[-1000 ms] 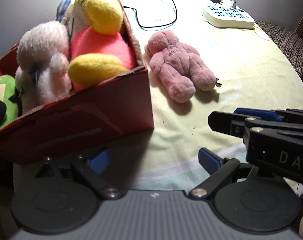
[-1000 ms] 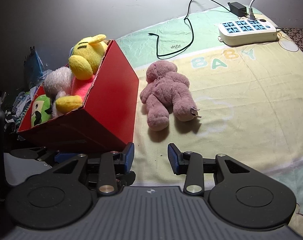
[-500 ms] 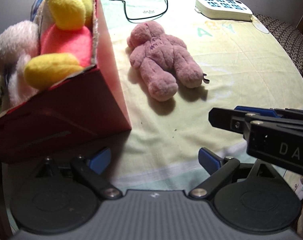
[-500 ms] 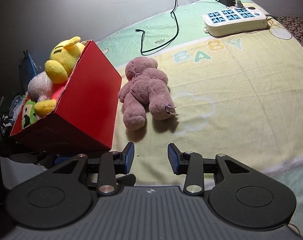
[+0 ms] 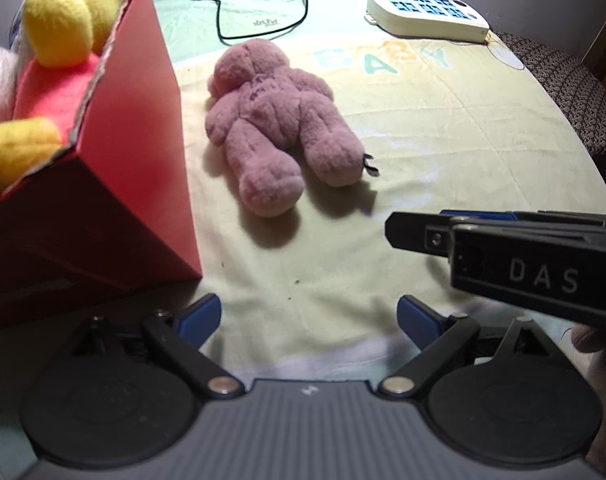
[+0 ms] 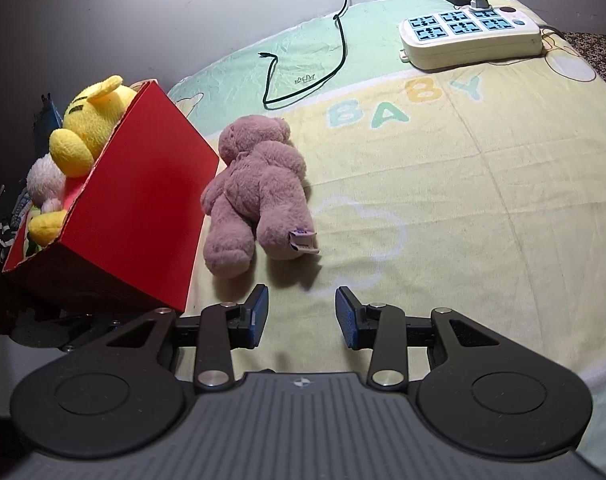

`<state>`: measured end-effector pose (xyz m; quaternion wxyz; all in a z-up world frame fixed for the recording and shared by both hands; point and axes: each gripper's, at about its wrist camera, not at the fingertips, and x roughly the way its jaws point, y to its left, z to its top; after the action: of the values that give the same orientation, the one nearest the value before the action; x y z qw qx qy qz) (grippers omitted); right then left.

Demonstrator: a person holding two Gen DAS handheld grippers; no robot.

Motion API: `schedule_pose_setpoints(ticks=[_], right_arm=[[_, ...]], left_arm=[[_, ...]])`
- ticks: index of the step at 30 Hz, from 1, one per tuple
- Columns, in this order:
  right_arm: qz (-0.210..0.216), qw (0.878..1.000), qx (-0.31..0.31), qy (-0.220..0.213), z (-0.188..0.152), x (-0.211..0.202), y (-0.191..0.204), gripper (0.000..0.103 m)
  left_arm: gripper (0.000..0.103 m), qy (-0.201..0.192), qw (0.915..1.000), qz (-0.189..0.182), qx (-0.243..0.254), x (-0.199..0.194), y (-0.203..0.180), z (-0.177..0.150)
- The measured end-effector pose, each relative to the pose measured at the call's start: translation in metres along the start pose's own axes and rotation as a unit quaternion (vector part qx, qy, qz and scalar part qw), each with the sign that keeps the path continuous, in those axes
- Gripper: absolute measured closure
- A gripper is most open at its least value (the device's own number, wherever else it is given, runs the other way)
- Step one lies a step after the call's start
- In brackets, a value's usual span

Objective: Organize objects
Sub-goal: 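Close the right gripper on the pink teddy bear's leg and lift it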

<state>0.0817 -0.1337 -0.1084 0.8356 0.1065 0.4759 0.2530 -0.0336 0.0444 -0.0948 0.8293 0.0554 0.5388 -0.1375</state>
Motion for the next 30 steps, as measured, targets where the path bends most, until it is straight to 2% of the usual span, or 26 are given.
schedule_pose_setpoints(ticks=[8,11,14,17,18,21,30], right_arm=[[0.015,1.0,-0.012,-0.001,0.029,0.029,-0.002,0.063],[0.027,1.0,-0.007,0.005,0.035,0.04,-0.003,0.058],[0.03,0.999,-0.012,0.007,0.039,0.048,-0.002,0.058],[0.038,0.999,-0.007,0.012,0.042,0.056,-0.002,0.059],[0.041,0.999,-0.005,0.01,0.042,0.057,-0.002,0.064],[0.045,0.999,0.0,0.012,0.042,0.057,-0.002,0.068],[0.048,0.998,0.004,0.028,0.017,0.029,-0.012,0.069]], left_arm=[[0.008,-0.019,0.9998,-0.007,-0.001,0.001,-0.004,0.005],[0.009,-0.023,0.9997,-0.003,-0.009,0.001,-0.002,0.005],[0.009,-0.018,0.9996,-0.005,-0.022,0.003,0.005,0.006],[0.009,-0.017,0.9993,-0.003,-0.033,0.002,0.01,0.006],[0.009,-0.018,0.9993,-0.001,-0.034,0.002,0.011,0.005],[0.009,-0.02,0.9992,0.002,-0.035,0.0,0.013,0.004],[0.009,-0.024,0.9994,-0.009,-0.025,-0.005,0.016,0.001]])
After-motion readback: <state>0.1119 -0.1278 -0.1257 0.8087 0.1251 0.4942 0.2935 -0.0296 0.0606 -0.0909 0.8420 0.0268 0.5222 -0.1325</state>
